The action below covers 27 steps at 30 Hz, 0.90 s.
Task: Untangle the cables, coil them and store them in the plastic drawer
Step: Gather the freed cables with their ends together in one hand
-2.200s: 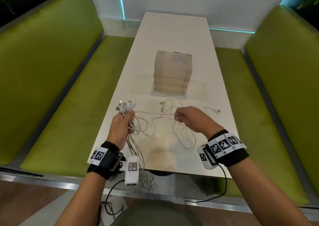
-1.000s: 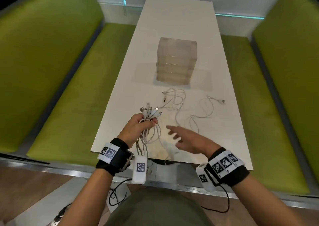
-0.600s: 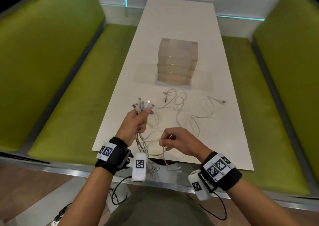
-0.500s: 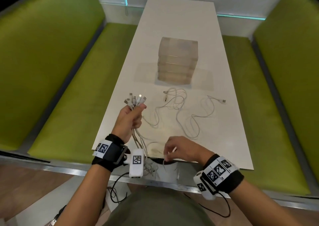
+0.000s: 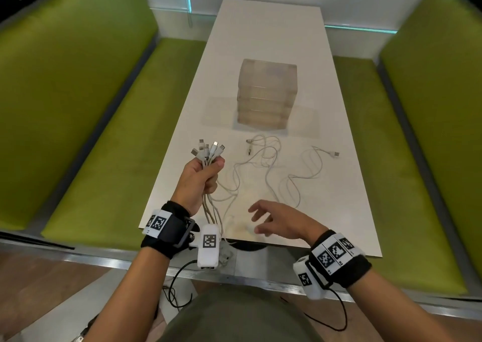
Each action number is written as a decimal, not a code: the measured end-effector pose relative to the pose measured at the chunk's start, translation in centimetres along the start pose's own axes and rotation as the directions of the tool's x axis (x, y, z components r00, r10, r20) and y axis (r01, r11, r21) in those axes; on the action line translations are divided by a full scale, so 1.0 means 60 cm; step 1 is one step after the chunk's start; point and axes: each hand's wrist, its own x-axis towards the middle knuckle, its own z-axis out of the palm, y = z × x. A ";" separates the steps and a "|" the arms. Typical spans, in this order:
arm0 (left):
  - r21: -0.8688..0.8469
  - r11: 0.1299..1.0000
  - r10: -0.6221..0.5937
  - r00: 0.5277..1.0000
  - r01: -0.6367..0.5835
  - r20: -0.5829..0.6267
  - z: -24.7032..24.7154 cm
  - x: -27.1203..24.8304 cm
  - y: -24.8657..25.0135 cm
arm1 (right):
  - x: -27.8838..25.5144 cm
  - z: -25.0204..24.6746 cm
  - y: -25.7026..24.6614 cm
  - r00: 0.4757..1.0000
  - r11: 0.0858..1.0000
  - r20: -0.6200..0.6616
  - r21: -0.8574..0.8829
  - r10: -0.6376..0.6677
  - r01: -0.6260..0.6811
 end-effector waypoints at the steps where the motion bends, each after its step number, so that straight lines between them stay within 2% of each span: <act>1: 0.007 1.000 -0.002 1.000 0.002 0.003 0.001 0.000 0.000 | 0.004 0.002 -0.003 0.999 0.999 -0.029 0.001 -0.038 0.038; 3: 0.015 1.000 -0.004 1.000 0.004 0.005 0.002 -0.001 -0.001 | 0.009 0.010 -0.010 0.993 0.993 -0.047 0.024 -0.111 0.112; 5: 0.002 1.000 -0.006 1.000 0.006 -0.006 0.003 -0.001 -0.001 | 0.014 0.014 -0.018 0.988 0.988 -0.013 -0.017 -0.154 0.154; 7: -0.022 1.000 -0.007 1.000 0.007 -0.025 0.003 0.000 -0.002 | 0.026 0.015 -0.025 0.986 0.983 0.040 -0.084 -0.162 0.165; 8: -0.027 1.000 -0.004 0.999 0.003 -0.035 0.002 0.001 -0.002 | 0.035 0.014 -0.029 0.988 0.983 0.021 -0.099 -0.156 0.157; 10: -0.039 0.999 0.002 0.998 -0.004 -0.056 0.000 0.005 -0.003 | 0.061 0.007 -0.037 0.981 0.984 -0.131 -0.120 -0.146 0.130; 13: -0.054 0.998 0.021 0.996 -0.026 -0.089 -0.006 0.006 -0.008 | 0.111 -0.005 -0.046 0.930 0.957 -0.323 -0.278 -0.177 0.085; 16: -0.044 0.998 0.041 0.991 -0.047 -0.128 -0.019 0.007 -0.011 | 0.159 -0.004 -0.051 0.929 0.884 -0.285 -0.460 -0.235 0.082; 19: -0.032 0.998 0.042 0.985 -0.048 -0.169 -0.030 0.009 -0.015 | 0.179 0.009 -0.044 0.961 0.781 -0.225 -0.625 -0.162 -0.015; 21: -0.019 0.999 0.033 0.979 -0.037 -0.201 -0.035 0.010 -0.015 | 0.179 0.010 -0.038 0.960 0.760 -0.249 -0.647 -0.126 -0.068; 23: -0.014 1.000 0.015 0.975 -0.018 -0.222 -0.037 0.011 -0.016 | 0.170 0.002 -0.041 0.952 0.805 -0.292 -0.584 -0.090 -0.102; 24: -0.017 1.000 0.004 0.973 -0.009 -0.229 -0.036 0.012 -0.016 | 0.163 -0.007 -0.045 0.941 0.870 -0.330 -0.481 -0.068 -0.106; 26: -0.033 0.999 -0.015 0.974 0.008 -0.228 -0.032 0.015 -0.015 | 0.142 -0.025 -0.056 0.896 0.988 -0.442 -0.150 -0.046 -0.023; 27: -0.055 0.998 -0.036 0.976 0.024 -0.216 -0.028 0.018 -0.014 | 0.127 -0.032 -0.065 0.863 0.998 -0.502 0.003 -0.057 0.068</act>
